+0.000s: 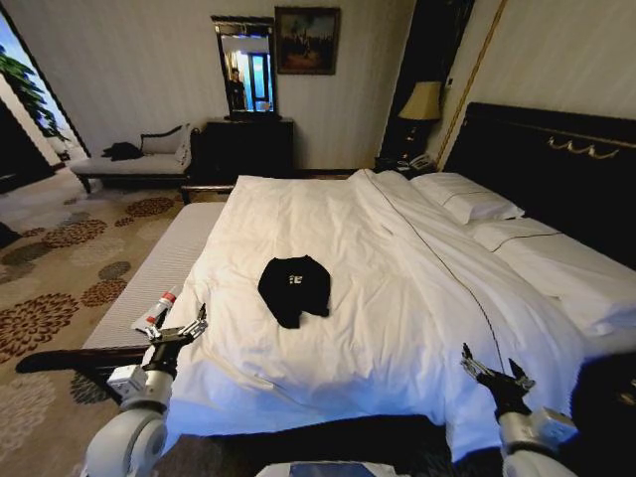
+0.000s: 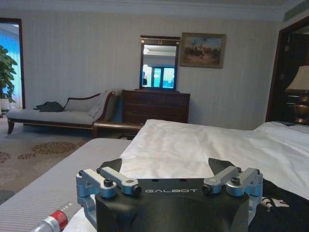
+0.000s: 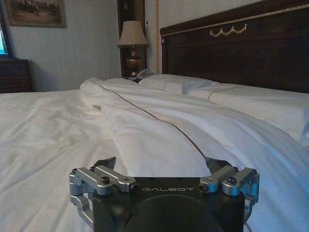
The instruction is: Fold the clothes on the bed.
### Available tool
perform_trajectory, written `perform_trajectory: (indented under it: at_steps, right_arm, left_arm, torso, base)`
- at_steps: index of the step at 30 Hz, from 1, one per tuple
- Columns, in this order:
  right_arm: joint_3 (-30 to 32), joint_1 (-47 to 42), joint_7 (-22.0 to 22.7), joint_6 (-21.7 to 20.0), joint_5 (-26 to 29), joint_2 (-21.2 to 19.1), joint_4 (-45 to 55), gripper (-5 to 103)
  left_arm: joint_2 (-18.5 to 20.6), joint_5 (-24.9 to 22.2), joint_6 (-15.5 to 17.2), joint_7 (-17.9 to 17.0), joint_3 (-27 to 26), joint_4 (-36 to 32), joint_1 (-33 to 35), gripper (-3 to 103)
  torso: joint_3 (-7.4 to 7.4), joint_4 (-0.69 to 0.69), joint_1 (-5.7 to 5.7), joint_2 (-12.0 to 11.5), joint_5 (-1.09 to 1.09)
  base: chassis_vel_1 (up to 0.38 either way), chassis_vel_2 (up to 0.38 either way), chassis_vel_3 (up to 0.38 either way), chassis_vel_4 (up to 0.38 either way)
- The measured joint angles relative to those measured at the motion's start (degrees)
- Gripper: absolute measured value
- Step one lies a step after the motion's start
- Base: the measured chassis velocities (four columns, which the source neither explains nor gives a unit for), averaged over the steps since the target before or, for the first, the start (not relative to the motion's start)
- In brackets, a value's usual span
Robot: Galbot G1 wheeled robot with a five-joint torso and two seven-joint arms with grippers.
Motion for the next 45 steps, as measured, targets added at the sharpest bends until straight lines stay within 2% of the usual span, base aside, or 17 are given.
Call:
perform_trajectory:
  at_steps: [20, 34, 38, 41, 43, 45]
  right_arm:
    - [-0.18, 0.49, 0.12, -0.15, 0.57, -0.27, -0.71, 100]
    - [-0.56, 0.8, 1.54, -0.87, 0.19, -0.52, -0.52, 100]
    - [-1.18, 0.93, 1.72, -0.79, 0.72, -2.37, -0.09, 100]
    - [-1.91, 1.41, 1.44, -1.59, 3.51, -5.22, 1.1, 100]
    - [-2.4, 2.68, 1.3, -3.74, 7.29, -8.48, 2.49, 100]
    - [-2.66, 3.45, 1.32, -5.04, 9.24, -10.08, 2.89, 100]
  left_arm:
    - [-0.17, 0.2, -0.2, 0.3, -0.1, 0.59, 0.26, 100]
    - [-0.11, 0.17, -0.33, 0.5, -0.02, 1.25, 0.26, 100]
    - [1.56, -1.71, 0.3, 0.62, 1.04, 4.15, -1.31, 100]
    - [4.6, -6.12, 1.56, 0.25, 1.7, 7.98, -4.93, 100]
    - [7.55, -11.95, 3.11, -0.83, 2.02, 11.02, -8.67, 100]
    - [8.58, -13.8, 3.47, -1.28, 2.12, 12.39, -10.31, 100]
  torso:
    - [0.03, 0.01, 0.07, -0.02, -0.04]
    - [-0.01, 0.01, -0.04, 0.02, 0.01]
    - [0.0, 0.01, -0.02, 0.01, -0.03]
    - [0.0, 0.0, 0.01, 0.01, -0.07]
    - [0.0, 0.01, 0.01, 0.01, -0.05]
    - [0.0, 0.0, 0.0, 0.01, -0.05]
  base:
    - [-0.097, 0.094, 0.1, -0.092]
    - [-0.103, -0.086, 0.11, 0.096]
    - [-0.007, -0.009, 0.012, 0.018]
    - [0.0, 0.0, 0.0, 0.0]
    - [0.0, 0.0, 0.0, 0.0]
    - [0.0, 0.0, 0.0, 0.0]
